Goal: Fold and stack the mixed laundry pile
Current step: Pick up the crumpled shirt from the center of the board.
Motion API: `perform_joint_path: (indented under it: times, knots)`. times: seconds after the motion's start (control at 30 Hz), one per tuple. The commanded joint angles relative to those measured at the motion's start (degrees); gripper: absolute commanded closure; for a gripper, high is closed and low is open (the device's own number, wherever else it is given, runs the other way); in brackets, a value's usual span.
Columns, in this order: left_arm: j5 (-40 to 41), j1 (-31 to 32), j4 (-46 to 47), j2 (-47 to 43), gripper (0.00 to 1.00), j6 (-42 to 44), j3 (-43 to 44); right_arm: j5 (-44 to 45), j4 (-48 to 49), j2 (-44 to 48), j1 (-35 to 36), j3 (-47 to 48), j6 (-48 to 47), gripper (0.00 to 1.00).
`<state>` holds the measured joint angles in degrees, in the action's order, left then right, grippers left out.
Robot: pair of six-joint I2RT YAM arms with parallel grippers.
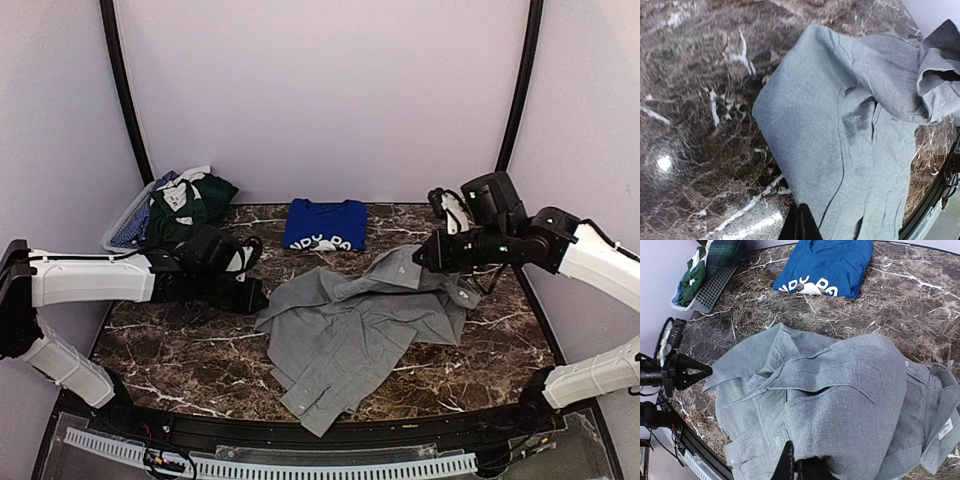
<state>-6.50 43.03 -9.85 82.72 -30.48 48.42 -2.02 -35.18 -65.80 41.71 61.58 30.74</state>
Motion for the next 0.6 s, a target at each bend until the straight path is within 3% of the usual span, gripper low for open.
perform_joint_path:
  times: [0.0,0.4,0.57]
  knots:
    - [6.9,-0.3,-7.2,-6.7,1.00,4.1,3.6,1.8,-2.5,2.2,-1.6,2.2,-2.3,1.00]
    - [12.8,-3.3,-15.1,-12.1,1.00,10.5,10.2,10.0,-6.5,5.7,-3.7,15.1,-7.8,1.00]
    - [9.6,-3.4,-17.8,-12.8,1.00,16.0,16.5,11.3,-7.9,6.5,-4.1,18.3,-9.3,1.00]
